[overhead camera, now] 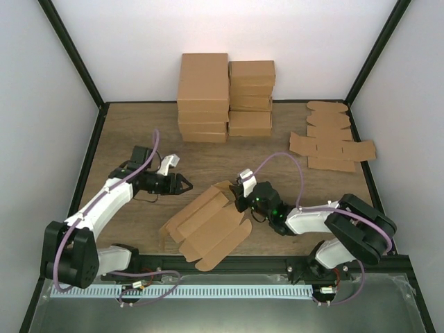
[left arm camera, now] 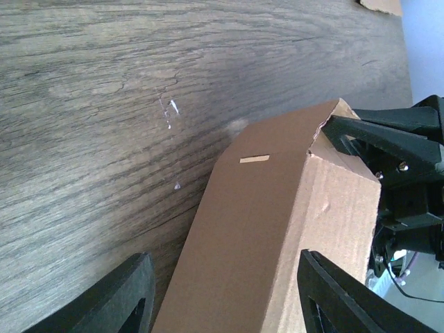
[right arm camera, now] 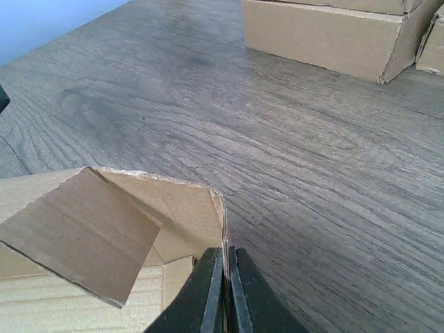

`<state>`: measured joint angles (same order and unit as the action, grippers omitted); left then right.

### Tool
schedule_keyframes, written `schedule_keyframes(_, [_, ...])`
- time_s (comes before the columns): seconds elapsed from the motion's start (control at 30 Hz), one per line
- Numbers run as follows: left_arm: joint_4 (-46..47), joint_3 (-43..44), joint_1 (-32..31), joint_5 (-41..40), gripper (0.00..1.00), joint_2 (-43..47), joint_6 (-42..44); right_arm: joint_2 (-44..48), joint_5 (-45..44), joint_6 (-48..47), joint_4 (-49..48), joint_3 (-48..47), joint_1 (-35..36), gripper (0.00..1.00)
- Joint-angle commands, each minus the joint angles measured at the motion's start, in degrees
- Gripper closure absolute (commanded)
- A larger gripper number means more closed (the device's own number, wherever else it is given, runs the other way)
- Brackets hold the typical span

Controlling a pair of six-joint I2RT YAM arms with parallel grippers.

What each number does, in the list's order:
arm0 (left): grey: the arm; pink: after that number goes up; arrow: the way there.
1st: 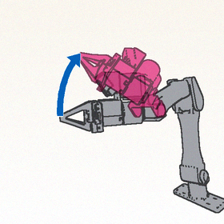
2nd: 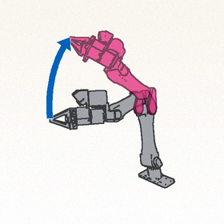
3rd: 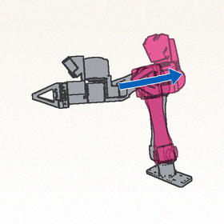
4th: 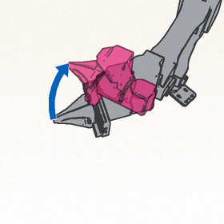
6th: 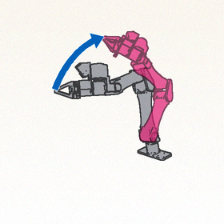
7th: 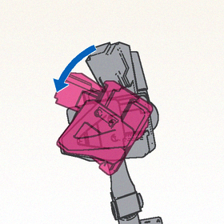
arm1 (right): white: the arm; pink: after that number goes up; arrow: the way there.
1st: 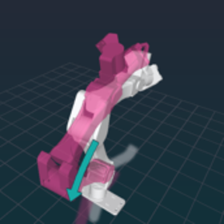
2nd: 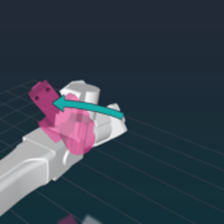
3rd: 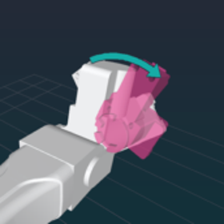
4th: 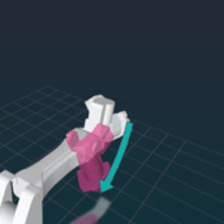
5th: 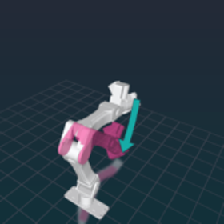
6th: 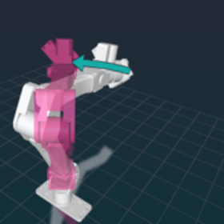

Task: Fold the paper box

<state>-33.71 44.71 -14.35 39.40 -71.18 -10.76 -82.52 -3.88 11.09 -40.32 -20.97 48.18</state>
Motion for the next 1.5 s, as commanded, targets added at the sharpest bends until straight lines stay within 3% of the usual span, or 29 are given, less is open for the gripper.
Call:
schedule_keyframes(0.0, [1.6,-0.9,-0.4,1.9,0.42,-1.4,0.7,-0.7,0.0,0.4,-1.6,-3.0,-0.2,0.95])
schedule_keyframes(0.37, [1.7,-1.0,-2.4,3.1,0.51,-3.6,1.1,-1.3,0.2,0.6,-1.2,-3.5,-0.2,0.95])
schedule_keyframes(0.67, [2.6,-1.5,-5.5,7.5,0.50,-2.7,1.6,-2.6,0.1,0.8,0.0,-4.9,-0.2,0.95])
schedule_keyframes(1.27, [3.7,-0.9,-10.7,-1.2,0.59,-7.2,-0.6,-2.5,-3.0,6.6,10.1,-9.1,2.6,0.94])
schedule_keyframes(1.47, [8.3,-2.2,-13.2,-4.5,0.59,-4.5,-6.7,-1.8,-6.3,11.8,13.6,-8.7,5.1,0.91])
